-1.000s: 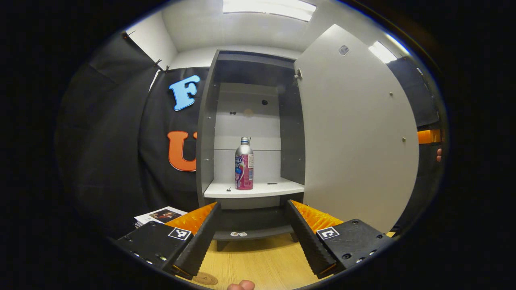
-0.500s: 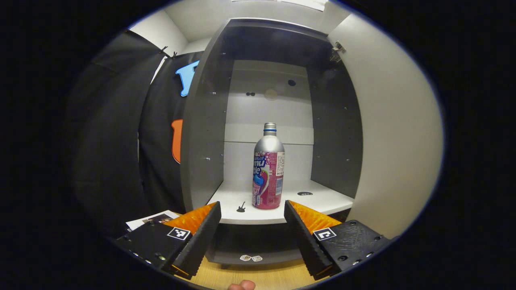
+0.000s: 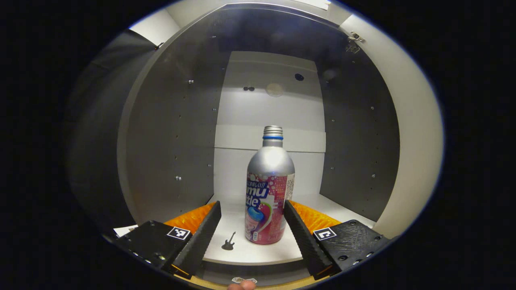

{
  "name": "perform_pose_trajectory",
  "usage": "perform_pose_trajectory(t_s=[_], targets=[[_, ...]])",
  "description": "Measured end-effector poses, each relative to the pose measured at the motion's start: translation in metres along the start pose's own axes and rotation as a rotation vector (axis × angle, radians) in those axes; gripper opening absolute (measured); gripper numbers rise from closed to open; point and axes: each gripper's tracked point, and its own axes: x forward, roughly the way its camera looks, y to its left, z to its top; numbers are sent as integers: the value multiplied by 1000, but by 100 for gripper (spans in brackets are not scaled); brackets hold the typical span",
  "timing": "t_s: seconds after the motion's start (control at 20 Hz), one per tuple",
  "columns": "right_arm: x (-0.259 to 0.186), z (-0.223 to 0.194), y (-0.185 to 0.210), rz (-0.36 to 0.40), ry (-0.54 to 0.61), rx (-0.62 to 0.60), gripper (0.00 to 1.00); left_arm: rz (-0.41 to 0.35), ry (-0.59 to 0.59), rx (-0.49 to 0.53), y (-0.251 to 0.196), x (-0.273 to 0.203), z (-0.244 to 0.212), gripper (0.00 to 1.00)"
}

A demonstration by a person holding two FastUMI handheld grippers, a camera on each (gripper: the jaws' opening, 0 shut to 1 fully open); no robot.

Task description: Open the cabinet door with the right hand, grasp the bottle in the cabinet with the left hand and place it on the coaster, then close the cabinet door with the right hand.

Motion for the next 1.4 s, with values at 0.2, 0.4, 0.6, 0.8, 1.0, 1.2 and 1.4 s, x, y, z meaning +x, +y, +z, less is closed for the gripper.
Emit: perform_pose_trajectory(t_s=[0.2,0.4,0.6,0.8,1.0,1.2,1.4], targets=[[5,-1,-2,-13,2,8,92,-12,15,0,-6,13,0,95],[7,-1,0,-12,1,-4,91,-35,23,0,-11,20,-1,95],[8,-3,4,-1,6,-9,91,-55,23,-6,-14,19,-2,71],[8,-4,10,11,5,-7,91,-30,-58,30,-5,5,17,42],[6,0,11,12,-9,-17,91,-12,-5,-33,7,-3,-2,32],[3,-1,8,5,4,-25,91,-31,41,-88,8,-8,-30,44],[-1,-2,6,-7,18,-10,91,-55,37,-112,5,-16,-22,50]])
